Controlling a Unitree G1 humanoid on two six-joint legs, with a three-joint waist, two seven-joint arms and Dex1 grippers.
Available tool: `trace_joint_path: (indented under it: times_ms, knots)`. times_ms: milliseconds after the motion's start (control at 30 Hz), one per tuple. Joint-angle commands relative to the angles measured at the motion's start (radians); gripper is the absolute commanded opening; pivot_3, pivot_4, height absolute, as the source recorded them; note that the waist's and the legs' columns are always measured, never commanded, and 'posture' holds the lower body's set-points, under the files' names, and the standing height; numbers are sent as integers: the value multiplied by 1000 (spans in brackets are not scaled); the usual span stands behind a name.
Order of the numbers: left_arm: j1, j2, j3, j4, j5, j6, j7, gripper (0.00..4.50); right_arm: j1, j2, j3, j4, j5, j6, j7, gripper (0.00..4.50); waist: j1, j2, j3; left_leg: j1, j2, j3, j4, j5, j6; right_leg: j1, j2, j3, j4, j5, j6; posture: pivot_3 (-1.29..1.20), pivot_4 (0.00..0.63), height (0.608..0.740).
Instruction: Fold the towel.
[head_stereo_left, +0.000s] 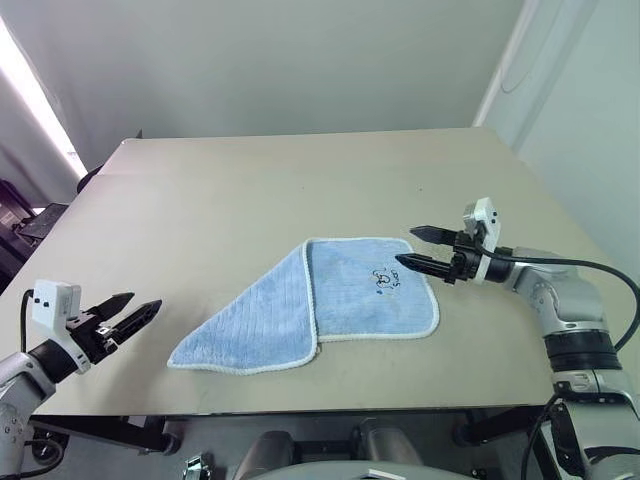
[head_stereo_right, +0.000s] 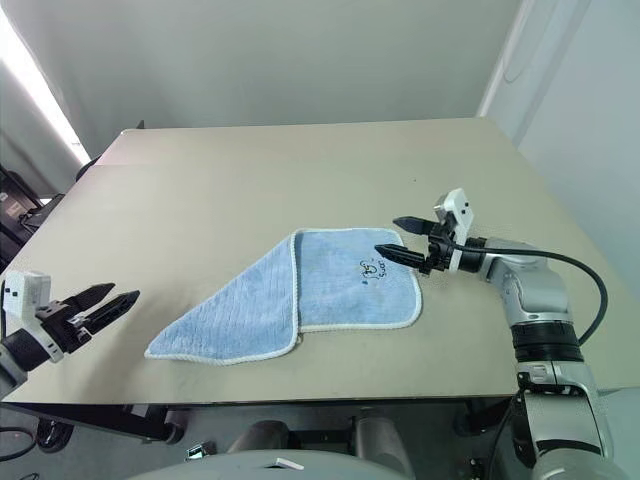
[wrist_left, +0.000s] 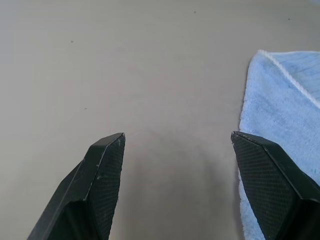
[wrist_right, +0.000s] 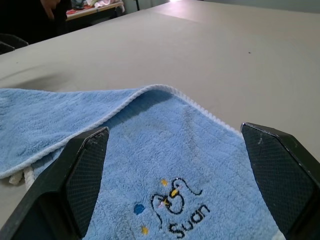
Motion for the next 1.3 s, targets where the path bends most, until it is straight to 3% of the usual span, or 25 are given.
trace_joint_path:
  times_ms: [33,333,500,700,1000,1300]
  knots:
    - [4,14,31,-57,-30,4,-9,3574,-61,12,0,26,-4,-36,18,4435,0,0,0,0,0,0,0,0,0,0,0,0,0,0,0,0,0,740]
    - [60,-13,14,-144,-53,13,5,3574,-171,95,-20,169,-43,-66,-112,4435,-2,0,0,0,0,0,0,0,0,-1,0,0,0,0,0,0,0,740]
    - [113,-47,-21,-189,-47,14,12,3574,-300,162,50,356,-159,-16,-260,4435,-5,0,0,0,0,0,0,0,0,-1,0,1,0,-1,-3,0,0,740]
    - [146,-66,-34,-230,-44,16,31,3574,-420,242,57,611,-227,-61,-326,4435,-4,0,0,0,0,0,0,0,0,-1,1,1,1,1,-6,0,0,740]
    - [183,-61,11,-305,-85,37,60,3574,-456,204,45,855,-307,-209,-351,4435,-8,0,0,-1,-1,0,0,-1,1,-1,0,1,0,1,-7,0,0,740]
    - [166,-67,-16,-299,-77,31,87,3574,-462,187,23,898,-326,-220,-350,4435,-25,0,0,0,0,1,0,0,1,0,1,1,1,1,-6,0,0,740]
